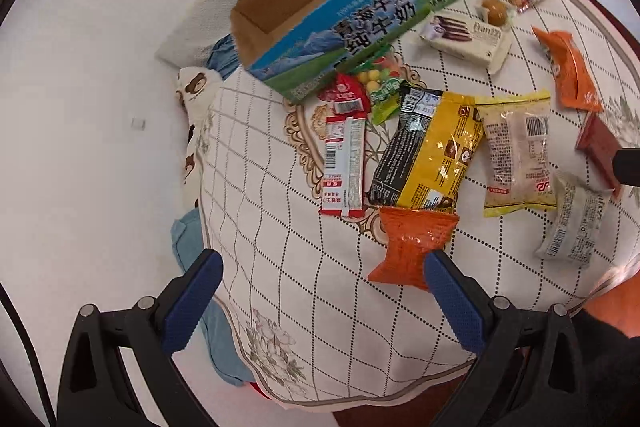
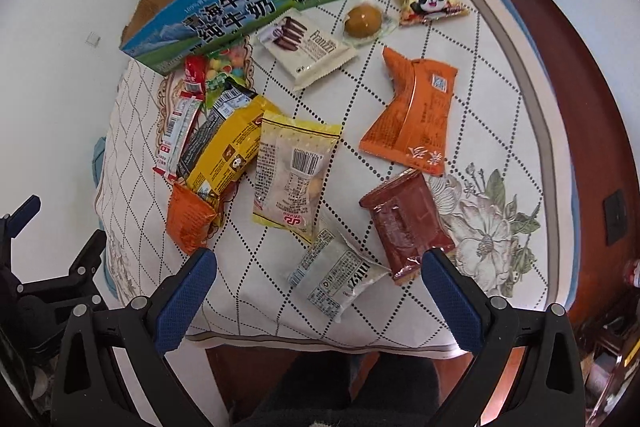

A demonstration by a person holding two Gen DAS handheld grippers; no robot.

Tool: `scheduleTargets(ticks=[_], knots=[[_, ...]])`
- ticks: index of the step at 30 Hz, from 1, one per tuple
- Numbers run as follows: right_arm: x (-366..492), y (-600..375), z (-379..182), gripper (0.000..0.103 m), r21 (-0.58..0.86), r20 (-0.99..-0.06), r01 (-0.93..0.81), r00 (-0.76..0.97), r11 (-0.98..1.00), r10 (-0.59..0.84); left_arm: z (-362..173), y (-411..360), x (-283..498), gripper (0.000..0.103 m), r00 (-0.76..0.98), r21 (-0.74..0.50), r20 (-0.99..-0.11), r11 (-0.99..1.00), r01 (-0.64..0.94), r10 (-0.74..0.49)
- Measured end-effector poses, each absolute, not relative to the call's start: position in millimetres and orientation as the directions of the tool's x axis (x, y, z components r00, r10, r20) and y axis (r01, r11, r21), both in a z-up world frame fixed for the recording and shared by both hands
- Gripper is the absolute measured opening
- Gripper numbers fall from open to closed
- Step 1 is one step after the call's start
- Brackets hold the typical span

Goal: Organize snacks
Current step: 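Grasp the yellow-black biscuit bag with the left tool while the right tool grasps the clear bread bag, then carry both bags into the cardboard box and open both tools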

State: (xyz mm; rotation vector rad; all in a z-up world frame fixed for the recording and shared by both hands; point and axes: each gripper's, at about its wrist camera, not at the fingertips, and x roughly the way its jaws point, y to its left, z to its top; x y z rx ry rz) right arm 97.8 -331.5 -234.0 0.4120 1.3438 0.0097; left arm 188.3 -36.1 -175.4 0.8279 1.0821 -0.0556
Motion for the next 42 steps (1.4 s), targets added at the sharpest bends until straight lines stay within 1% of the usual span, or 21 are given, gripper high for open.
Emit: scheduleTargets(ticks=[3,7,11,15,16,17,19,21,23,25,27,30,31,33,35,36,39,42], knots=[[108,-327,-254,0.103,0.312,-0.942,0.262,0.215,0.913,0.259,-201,-54,213,0.103,0.478,0.555,-0.820,0.639,0.532,0.315],[115,-324,-272,0.103,0.334,-0.936,0.298,0.212,0.894,0.280,-236,-79,249,0.103,0.392,0.464,-0.884,0.575,0.674,0.255],[119,-329,-287,0.102,0.308,-0.948,0.381,0.200,0.872,0.248,-281,-100,277,0.103,0.269,0.358,-0.932,0.507,0.784,0.243],[124,-331,-295,0.102,0.297,-0.953,0.451,0.192,0.842,0.233,-322,-117,286,0.103,0.202,0.296,-0.946,0.427,0.854,0.253],[126,-331,-297,0.102,0.288,-0.956,0.460,0.188,0.840,0.225,-328,-120,287,0.094,0.212,0.301,-0.946,0.419,0.857,0.245],[127,-329,-297,0.102,0.282,-0.958,0.466,0.187,0.838,0.219,-332,-121,291,0.082,0.223,0.313,-0.943,0.429,0.847,0.247],[131,-325,-298,0.102,0.268,-0.962,0.469,0.181,0.841,0.205,-332,-120,299,0.080,0.193,0.276,-0.958,0.490,0.827,0.214],[138,-319,-299,0.102,0.255,-0.965,0.466,0.181,0.847,0.191,-324,-112,310,0.078,0.172,0.247,-0.968,0.581,0.775,0.182],[147,-313,-302,0.102,0.247,-0.967,0.467,0.178,0.849,0.183,-315,-95,326,0.078,0.129,0.200,-0.980,0.703,0.683,0.153],[157,-303,-307,0.102,0.241,-0.969,0.468,0.169,0.850,0.181,-311,-71,344,0.078,0.048,0.126,-0.992,0.827,0.547,0.119],[172,-285,-312,0.102,0.231,-0.971,0.452,0.157,0.862,0.178,-310,-42,359,0.078,-0.022,0.041,-0.998,0.921,0.386,0.053],[193,-261,-325,0.102,0.189,-0.981,0.435,0.127,0.880,0.148,-312,-10,367,0.078,-0.055,-0.016,-0.998,0.978,0.207,-0.004],[200,-254,-331,0.102,0.169,-0.985,0.438,0.108,0.883,0.135,-313,-5,366,0.078,-0.054,-0.026,-0.998,0.981,0.190,-0.015],[212,-241,-343,0.094,0.153,-0.988,0.438,0.077,0.886,0.132,-319,-6,363,0.080,-0.067,-0.034,-0.998,0.975,0.221,-0.020],[223,-225,-352,0.075,0.105,-0.994,0.410,0.035,0.906,0.099,-327,-10,358,0.082,-0.080,-0.033,-0.997,0.963,0.266,-0.012],[229,-217,-354,0.071,0.069,-0.998,0.377,0.021,0.924,0.066,-333,-13,354,0.082,-0.086,-0.034,-0.996,0.958,0.284,-0.010],[247,-196,-349,0.063,0.011,-1.000,0.270,0.025,0.963,0.004,-351,-28,346,0.087,-0.098,-0.044,-0.995,0.947,0.320,-0.014],[270,-177,-338,0.062,-0.039,-0.998,0.151,0.044,0.988,-0.046,-369,-34,340,0.089,-0.122,-0.055,-0.992,0.929,0.366,-0.011]])
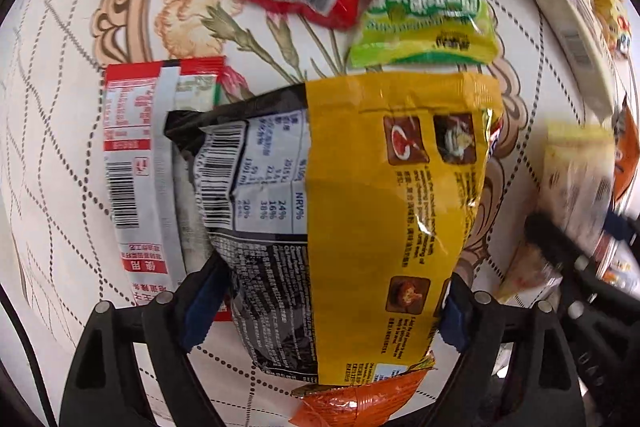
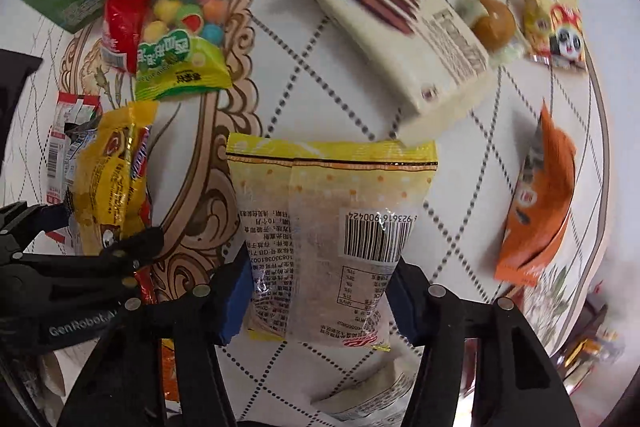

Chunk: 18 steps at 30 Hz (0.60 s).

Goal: Organize snacks
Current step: 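Carry both bags into the cardboard box and open both tools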

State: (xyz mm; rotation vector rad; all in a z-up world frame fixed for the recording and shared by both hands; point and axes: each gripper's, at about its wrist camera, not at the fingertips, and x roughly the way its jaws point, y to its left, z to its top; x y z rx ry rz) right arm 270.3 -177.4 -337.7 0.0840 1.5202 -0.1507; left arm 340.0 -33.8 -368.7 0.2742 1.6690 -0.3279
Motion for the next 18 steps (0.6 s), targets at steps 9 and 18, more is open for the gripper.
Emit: scheduleTargets(ticks=[9,18], knots=[[276,-176,-330,0.089,0.075,-0.997,0.131,0.028,0.989,0.072,-369,-1,351,0.084,-0.119,-0.109,-0.988,0.989,0.102,-0.097],[280,-165,-366,0.089,0.085,-0.996,0.199,0.029,0.976,0.081,-426,-25,358,0.088,-0.186,-0.117,-0.978,0.989,0.092,-0.099]])
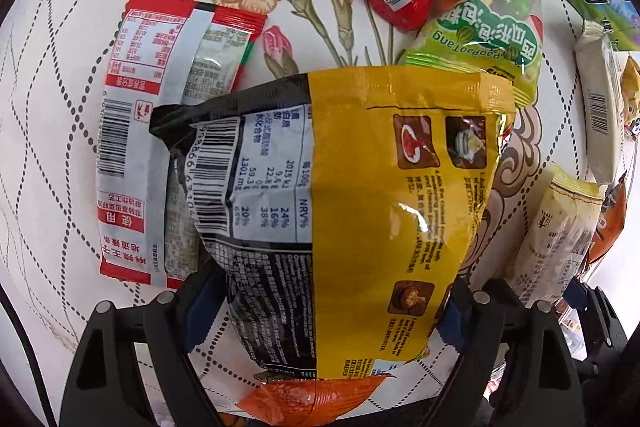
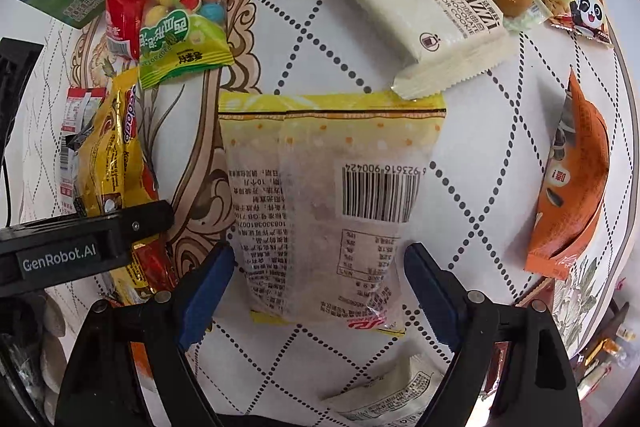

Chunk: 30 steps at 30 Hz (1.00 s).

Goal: Organize snacks
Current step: 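Carry both bags into the cardboard box and open both tools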

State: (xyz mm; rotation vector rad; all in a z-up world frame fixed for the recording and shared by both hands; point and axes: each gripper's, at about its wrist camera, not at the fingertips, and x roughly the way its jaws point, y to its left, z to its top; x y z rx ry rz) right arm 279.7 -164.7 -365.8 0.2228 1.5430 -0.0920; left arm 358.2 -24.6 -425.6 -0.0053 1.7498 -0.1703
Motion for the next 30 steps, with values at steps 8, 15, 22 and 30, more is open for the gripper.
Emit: scheduleTargets(ticks=[8,15,22,30], knots=[[302,-164,-373,0.053,0.105,-0.992,0.170,0.081,0.980,0.093,-404,-12,341,0.084,-0.053,-0.013,-0.999,0.997,0.071,-0.009],[313,-179,-352,0.052,0.185,-0.979,0.105,0.111,0.977,0.173,-367,-27,321,0.084,-0.004,-0.023,-1.000,0.998,0.052,-0.023],[328,-187,-297,0.052,0.271,-0.949,0.009,0.172,0.962,0.266,-304,-44,317,0.084,0.066,-0.080,-0.995,0.997,0.024,-0.081],[341,-238,-226,0.052,0.342,-0.898,-0.064,0.273,0.938,0.346,-206,-72,344,0.084,0.184,-0.197,-0.962,0.980,0.037,-0.200]])
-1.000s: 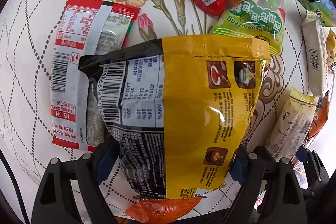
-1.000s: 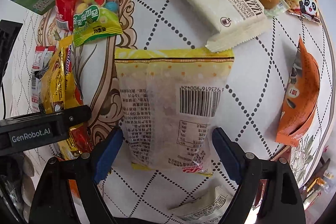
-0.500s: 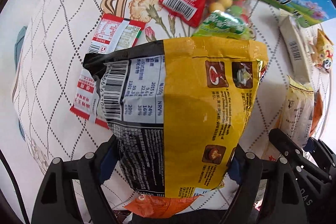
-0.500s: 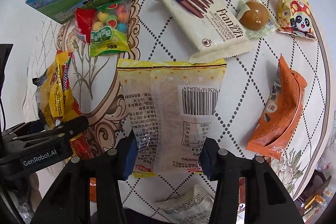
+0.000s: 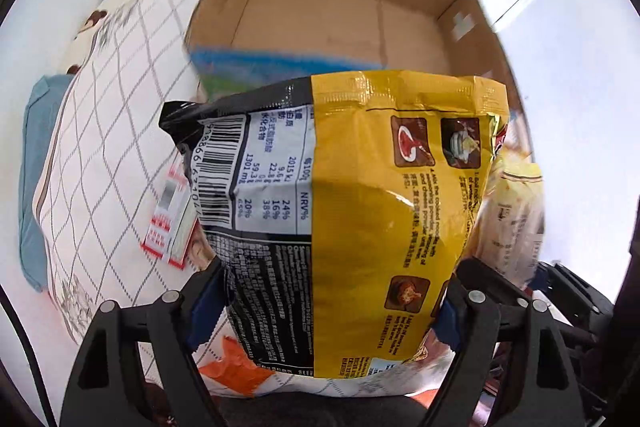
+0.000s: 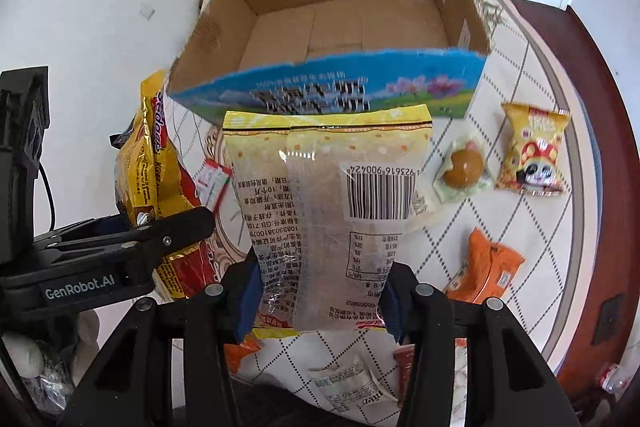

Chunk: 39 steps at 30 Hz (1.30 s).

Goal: Organize snacks
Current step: 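Carry both bags into the cardboard box and open both tools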

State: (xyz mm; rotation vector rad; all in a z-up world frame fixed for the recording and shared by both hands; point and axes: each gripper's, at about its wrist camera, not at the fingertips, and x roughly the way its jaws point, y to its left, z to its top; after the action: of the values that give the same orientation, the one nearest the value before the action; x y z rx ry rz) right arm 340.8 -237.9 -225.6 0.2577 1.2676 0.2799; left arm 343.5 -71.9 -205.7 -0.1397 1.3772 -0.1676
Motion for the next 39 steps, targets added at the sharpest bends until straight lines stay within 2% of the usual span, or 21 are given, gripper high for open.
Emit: scheduleTargets(ticks=[3,6,10,16,20,26,33,34,37,39], knots=[[362,-254,-192,0.052,0.364,-0.873,-0.066,0.324,0.929,0.365,-164,-67,366,0.084,0.215,-0.257,-0.941,0.965,0.055,-0.263],[396,-260,-173,0.052,0.359,-0.856,-0.068,0.373,0.931,0.357,-126,-65,396,0.084,0.250,-0.245,-0.934,0.967,0.075,-0.256],[451,-269,-159,0.052,0.330,-0.860,-0.060,0.393,0.942,0.326,-126,-70,467,0.084,0.248,-0.191,-0.947,0.979,0.073,-0.204],[548,-259,-197,0.052,0.306,-0.902,-0.027,0.312,0.952,0.298,-180,-69,568,0.084,0.082,-0.184,-0.978,0.980,0.074,-0.190],[595,-249,-229,0.052,0.297,-0.928,-0.022,0.231,0.955,0.294,-219,-79,605,0.084,-0.001,-0.128,-0.992,0.986,0.103,-0.129],[632,-243,-265,0.052,0.260,-0.952,-0.013,0.162,0.966,0.258,-259,-89,635,0.084,-0.069,-0.122,-0.991,0.989,0.089,-0.116],[648,-246,-281,0.053,0.244,-0.961,-0.015,0.134,0.970,0.243,-263,-109,637,0.084,-0.089,-0.118,-0.990,0.989,0.085,-0.111],[651,-247,-285,0.056,0.244,-0.962,-0.015,0.125,0.970,0.244,-266,-110,638,0.085,-0.090,-0.111,-0.991,0.990,0.088,-0.103],[654,-248,-288,0.085,0.228,-0.968,-0.030,0.099,0.973,0.230,-268,-109,638,0.091,-0.078,-0.103,-0.992,0.990,0.095,-0.095],[652,-248,-284,0.093,0.210,-0.970,-0.052,0.113,0.976,0.215,-264,-108,637,0.092,-0.062,-0.119,-0.992,0.989,0.088,-0.114]])
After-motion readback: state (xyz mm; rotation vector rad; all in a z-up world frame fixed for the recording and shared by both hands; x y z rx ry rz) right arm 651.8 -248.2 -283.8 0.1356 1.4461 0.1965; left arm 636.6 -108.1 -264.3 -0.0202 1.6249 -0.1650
